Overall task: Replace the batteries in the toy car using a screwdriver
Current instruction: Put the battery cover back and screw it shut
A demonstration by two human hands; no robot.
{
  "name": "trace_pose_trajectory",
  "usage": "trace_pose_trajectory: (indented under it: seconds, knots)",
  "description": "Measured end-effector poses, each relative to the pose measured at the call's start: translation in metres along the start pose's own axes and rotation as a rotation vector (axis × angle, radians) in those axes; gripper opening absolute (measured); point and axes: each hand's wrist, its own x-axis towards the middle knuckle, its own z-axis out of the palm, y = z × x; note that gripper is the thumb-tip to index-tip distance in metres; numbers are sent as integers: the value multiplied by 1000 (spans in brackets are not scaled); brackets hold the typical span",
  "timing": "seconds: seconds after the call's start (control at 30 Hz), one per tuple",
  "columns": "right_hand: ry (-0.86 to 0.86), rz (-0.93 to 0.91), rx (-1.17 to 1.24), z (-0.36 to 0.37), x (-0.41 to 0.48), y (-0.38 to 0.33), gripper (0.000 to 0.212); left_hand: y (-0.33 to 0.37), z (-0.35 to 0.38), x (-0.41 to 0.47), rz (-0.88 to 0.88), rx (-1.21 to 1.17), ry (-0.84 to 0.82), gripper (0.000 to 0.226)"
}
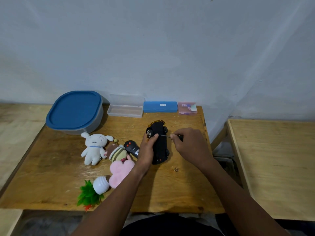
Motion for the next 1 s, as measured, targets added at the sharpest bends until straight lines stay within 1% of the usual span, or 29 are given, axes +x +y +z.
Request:
trace_pose_trajectory:
  seconds: [0.07, 0.13, 0.2, 0.27, 0.33, 0.43, 0.47, 0.5, 0.57, 0.67, 0.73, 0.77, 0.87, 0.93, 1.0]
  knots:
    - [-13, 14, -21, 1, 2, -2, 22, 1, 1, 0, 1, 12, 14, 52]
    - [-23, 21, -26, 1, 3, -4, 21, 1, 1, 0, 5, 9, 14, 48]
    - [-53, 21, -8, -1, 4, -5, 15, 1, 1, 2, 1, -22, 19, 42]
    - [-70, 8, -7, -3, 4, -6, 19, 2, 1, 3, -7, -54, 19, 42]
    - [-45, -10, -17, -2, 6, -5, 20, 5, 2, 4, -12, -64, 12, 40]
    - [41, -13, -41, 2, 9, -3, 10, 4, 3, 5, -17, -68, 11, 38]
    - [70, -21, -65, 3, 10, -2, 6, 4, 4, 5, -11, -62, 18, 39]
    - [95, -30, -95, 4, 10, -1, 6, 5, 6, 4, -1, -59, 29, 43]
    - [118, -36, -172, 4, 10, -1, 19, 7, 7, 4, 5, -52, 41, 49]
    - [93, 18, -288, 7, 14, 2, 41, 7, 7, 6, 16, -41, 33, 40]
    - [81, 55, -294, 9, 15, 4, 46, 7, 6, 7, 10, -30, 22, 38]
    - [76, 58, -261, 8, 15, 3, 43, 8, 5, 6, 11, -25, 15, 38]
    - [57, 4, -136, 1, 13, -1, 18, 10, 6, 4, -5, -27, -3, 37]
    - [9, -27, -117, -3, 14, -3, 20, 10, 6, 3, -12, -43, -6, 36]
    - [6, -55, -138, -2, 15, -2, 17, 9, 7, 3, -10, -45, -4, 37]
